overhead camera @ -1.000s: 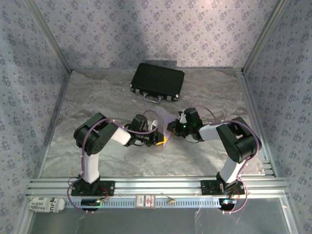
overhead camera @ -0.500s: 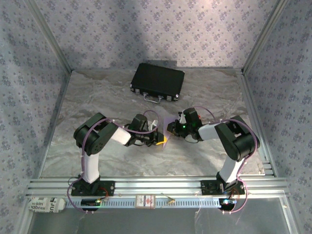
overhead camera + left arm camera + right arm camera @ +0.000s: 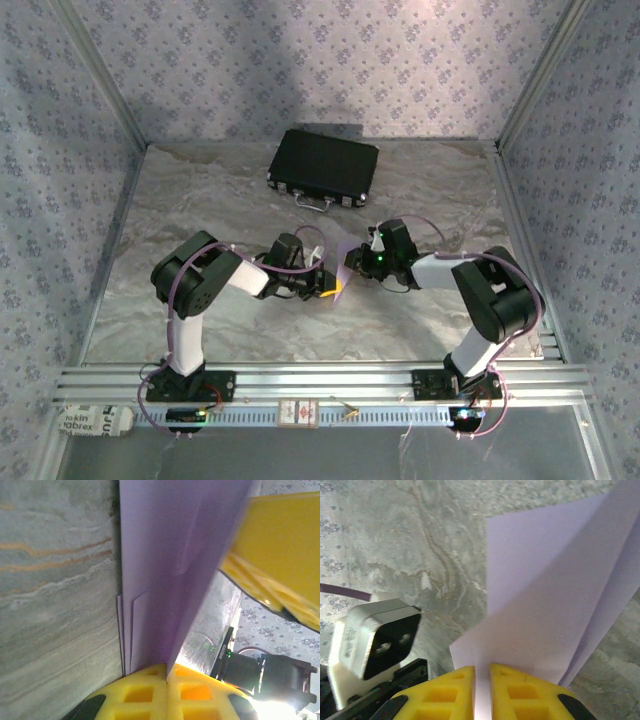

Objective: Fold a paper plane with a square sheet of paper (pick it up from the middle)
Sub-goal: Fold the wing for the fifth time at the center of the table.

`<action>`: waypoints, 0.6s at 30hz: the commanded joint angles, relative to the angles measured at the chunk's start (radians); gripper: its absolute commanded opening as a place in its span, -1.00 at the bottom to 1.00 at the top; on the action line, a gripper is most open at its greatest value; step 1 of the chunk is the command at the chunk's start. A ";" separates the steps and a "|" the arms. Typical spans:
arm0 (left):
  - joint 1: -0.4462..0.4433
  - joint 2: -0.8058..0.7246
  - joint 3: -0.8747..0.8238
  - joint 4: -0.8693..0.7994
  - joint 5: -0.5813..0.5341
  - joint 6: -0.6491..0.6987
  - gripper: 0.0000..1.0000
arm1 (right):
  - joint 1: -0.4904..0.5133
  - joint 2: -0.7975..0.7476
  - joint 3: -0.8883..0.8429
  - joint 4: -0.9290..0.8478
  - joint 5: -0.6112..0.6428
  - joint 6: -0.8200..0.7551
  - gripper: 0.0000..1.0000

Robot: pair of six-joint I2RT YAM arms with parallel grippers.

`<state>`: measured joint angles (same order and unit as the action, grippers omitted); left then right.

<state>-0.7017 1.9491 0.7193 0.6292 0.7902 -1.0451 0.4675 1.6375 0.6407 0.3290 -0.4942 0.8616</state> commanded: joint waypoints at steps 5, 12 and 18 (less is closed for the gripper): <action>-0.001 0.074 -0.027 -0.168 -0.070 0.008 -1.00 | 0.044 -0.011 0.045 -0.087 0.011 -0.038 -0.68; -0.002 0.073 -0.031 -0.171 -0.072 0.003 -1.00 | 0.041 0.060 0.047 -0.055 0.026 -0.022 -0.70; 0.000 0.073 -0.031 -0.174 -0.074 0.004 -1.00 | 0.022 0.076 0.043 -0.035 0.019 -0.022 -0.70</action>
<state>-0.7002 1.9511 0.7197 0.6289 0.7937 -1.0451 0.5018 1.6978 0.6659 0.2901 -0.4858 0.8448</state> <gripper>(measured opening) 0.045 0.149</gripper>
